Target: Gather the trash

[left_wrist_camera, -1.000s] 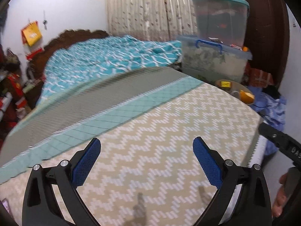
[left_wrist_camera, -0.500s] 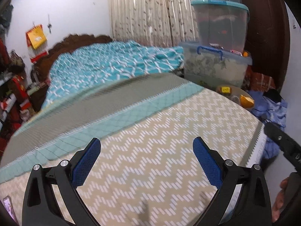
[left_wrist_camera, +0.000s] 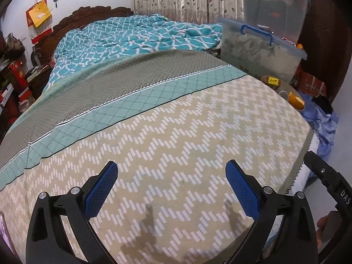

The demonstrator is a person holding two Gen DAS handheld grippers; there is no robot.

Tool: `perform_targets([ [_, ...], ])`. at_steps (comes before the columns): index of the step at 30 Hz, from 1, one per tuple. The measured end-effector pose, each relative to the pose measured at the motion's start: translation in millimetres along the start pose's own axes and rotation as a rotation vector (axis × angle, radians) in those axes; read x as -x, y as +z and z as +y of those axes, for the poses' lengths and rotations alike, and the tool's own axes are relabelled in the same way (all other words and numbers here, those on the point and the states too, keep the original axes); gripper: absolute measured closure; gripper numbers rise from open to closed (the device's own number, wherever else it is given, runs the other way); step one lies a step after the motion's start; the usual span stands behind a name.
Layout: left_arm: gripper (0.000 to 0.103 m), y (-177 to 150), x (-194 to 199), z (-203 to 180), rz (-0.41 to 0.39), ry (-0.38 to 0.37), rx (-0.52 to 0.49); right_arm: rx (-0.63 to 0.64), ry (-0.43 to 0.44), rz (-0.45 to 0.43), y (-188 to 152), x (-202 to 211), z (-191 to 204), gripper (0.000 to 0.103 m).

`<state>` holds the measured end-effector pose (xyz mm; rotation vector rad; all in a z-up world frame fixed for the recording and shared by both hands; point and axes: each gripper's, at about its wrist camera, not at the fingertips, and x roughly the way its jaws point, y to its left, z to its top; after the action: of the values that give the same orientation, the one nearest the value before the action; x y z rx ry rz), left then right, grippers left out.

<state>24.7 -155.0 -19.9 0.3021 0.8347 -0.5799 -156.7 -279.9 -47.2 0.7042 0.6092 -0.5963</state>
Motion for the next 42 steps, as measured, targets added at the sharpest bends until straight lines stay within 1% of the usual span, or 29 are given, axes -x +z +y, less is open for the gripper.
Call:
perform_targets([
  [8,0.009,-3.4,-15.0,-2.3,0.059,0.035,-0.008,-0.015,-0.002,0.034,-2.6,-9.8,-6.2,0.003],
  [14,0.009,-4.5,-19.3,0.2,0.068,0.053,0.005,-0.009,0.005,0.06,-5.4,-16.4,-5.9,0.003],
  [21,0.008,-7.9,-22.7,0.5,0.088,0.063,0.01,0.005,0.012,0.07,-6.8,-21.4,-3.9,0.003],
  [31,0.009,-6.9,-23.4,-8.9,0.08,0.08,-0.009,-0.031,0.009,0.037,-2.2,-19.4,-16.5,0.003],
  [42,0.008,-3.1,-13.8,-16.6,0.026,0.093,-0.039,-0.039,0.017,0.046,-2.1,-22.8,-22.2,0.003],
])
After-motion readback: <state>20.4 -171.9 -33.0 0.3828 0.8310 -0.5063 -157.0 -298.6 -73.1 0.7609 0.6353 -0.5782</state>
